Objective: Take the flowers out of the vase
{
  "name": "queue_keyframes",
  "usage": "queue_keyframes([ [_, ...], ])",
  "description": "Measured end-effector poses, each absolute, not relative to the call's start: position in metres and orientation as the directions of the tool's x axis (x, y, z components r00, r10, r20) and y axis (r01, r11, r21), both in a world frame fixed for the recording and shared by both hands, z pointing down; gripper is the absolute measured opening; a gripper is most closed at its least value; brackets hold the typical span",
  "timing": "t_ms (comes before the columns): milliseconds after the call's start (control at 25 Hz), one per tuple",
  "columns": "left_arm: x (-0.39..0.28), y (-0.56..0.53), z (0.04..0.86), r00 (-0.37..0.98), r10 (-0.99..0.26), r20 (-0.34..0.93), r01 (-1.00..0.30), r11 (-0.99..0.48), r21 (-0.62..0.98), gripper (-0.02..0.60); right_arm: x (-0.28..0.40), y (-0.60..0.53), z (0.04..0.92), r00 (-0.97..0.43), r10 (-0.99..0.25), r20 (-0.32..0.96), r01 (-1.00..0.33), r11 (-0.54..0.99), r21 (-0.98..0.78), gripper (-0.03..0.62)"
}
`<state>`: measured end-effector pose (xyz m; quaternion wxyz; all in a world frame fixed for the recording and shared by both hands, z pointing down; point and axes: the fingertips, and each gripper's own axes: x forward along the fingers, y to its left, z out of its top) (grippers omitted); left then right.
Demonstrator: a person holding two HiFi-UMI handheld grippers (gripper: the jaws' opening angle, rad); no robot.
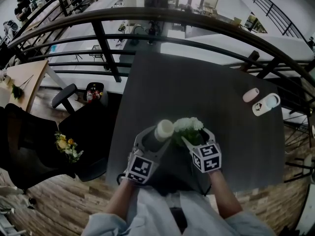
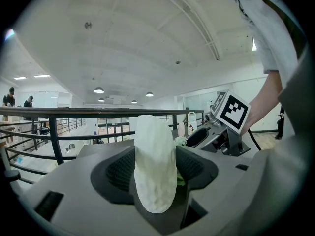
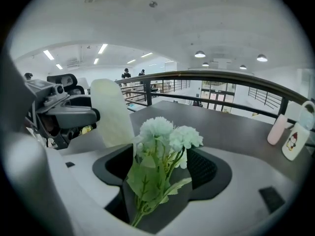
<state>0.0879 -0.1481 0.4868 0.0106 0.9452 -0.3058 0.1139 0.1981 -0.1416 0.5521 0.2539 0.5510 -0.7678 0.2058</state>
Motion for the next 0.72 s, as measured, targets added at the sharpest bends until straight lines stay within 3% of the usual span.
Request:
queue_keyframes([
  [720, 0.093, -0.148, 0.486, 0.786, -0.572, 0.234, -0.576, -0.816, -0.060, 0.256, 0.195, -0.145, 0.514, -0.277, -0.796, 0.538, -0.950, 0.310, -0.030, 0.333],
])
